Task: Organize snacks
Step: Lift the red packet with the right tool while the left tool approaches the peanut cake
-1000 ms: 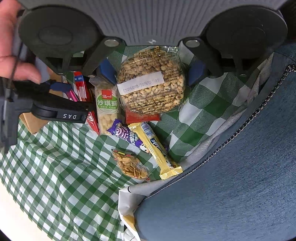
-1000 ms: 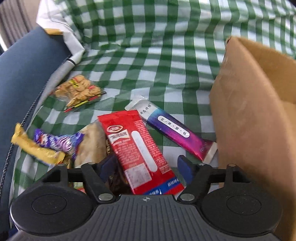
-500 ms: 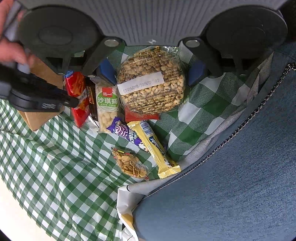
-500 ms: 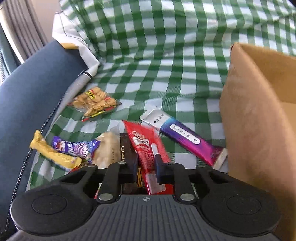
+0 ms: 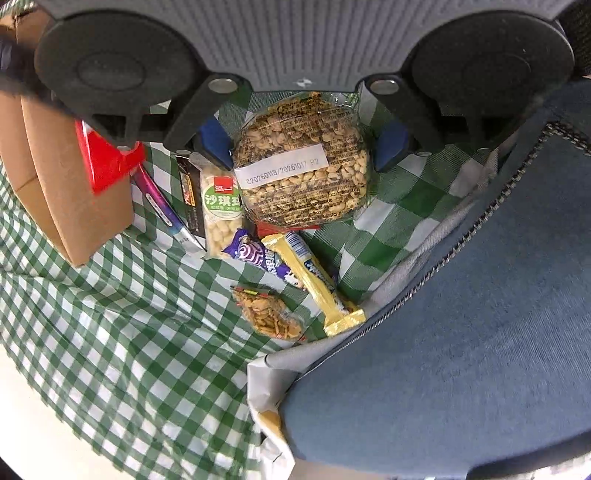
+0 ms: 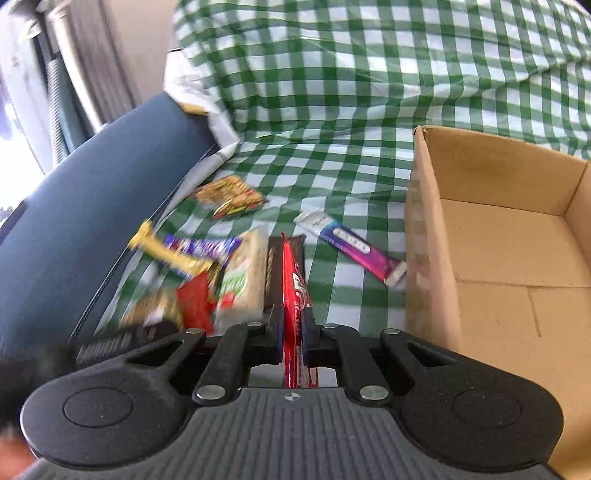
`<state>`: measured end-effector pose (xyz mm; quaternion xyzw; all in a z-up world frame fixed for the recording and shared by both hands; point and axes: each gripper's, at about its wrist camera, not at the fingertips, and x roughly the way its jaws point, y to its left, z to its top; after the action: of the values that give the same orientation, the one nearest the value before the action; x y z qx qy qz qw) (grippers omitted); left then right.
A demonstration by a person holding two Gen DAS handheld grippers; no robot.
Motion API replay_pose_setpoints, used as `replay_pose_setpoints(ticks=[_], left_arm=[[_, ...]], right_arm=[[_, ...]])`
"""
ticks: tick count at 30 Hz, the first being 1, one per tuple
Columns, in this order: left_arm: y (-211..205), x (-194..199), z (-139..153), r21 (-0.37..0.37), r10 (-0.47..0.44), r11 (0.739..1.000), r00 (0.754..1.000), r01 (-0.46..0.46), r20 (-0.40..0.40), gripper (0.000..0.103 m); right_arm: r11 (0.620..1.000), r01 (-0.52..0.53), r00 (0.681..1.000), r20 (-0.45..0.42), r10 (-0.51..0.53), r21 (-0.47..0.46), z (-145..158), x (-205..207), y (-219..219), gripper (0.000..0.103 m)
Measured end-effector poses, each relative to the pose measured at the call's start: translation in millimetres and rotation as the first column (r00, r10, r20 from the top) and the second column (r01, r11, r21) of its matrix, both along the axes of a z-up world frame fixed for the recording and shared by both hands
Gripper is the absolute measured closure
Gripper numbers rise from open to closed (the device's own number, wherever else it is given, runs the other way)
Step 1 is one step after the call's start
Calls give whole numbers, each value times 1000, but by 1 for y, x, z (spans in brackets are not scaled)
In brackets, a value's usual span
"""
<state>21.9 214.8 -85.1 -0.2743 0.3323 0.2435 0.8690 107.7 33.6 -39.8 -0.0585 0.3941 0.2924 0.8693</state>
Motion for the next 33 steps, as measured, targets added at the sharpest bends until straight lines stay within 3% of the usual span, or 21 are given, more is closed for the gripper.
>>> replay_pose_setpoints(ticks=[4, 7, 11, 15, 25, 33], left_arm=[[1, -12, 9, 19, -5, 1000, 1000, 5, 30, 17], [4, -16, 12, -8, -9, 1000, 999, 9, 35, 17], [6, -20, 8, -50, -16, 999, 1000, 17, 27, 17], [3, -21, 6, -24, -21, 999, 1000, 22, 15, 17], [3, -13, -10, -51, -9, 999, 1000, 8, -14, 17], [-1, -9, -13, -39, -20, 999, 1000, 19, -21, 17]], right_arm=[[996, -64, 995, 76, 69, -67, 3, -47, -10, 94], [990, -81, 982, 159, 99, -119, -7, -72, -20, 94], [981, -92, 972, 200, 127, -173, -31, -84, -22, 100], [969, -102, 960, 233, 155, -223, -50, -87, -14, 100], [958, -133, 978, 120, 168, -253, -79, -75, -15, 94], [958, -139, 975, 133, 177, -251, -83, -77, -22, 94]])
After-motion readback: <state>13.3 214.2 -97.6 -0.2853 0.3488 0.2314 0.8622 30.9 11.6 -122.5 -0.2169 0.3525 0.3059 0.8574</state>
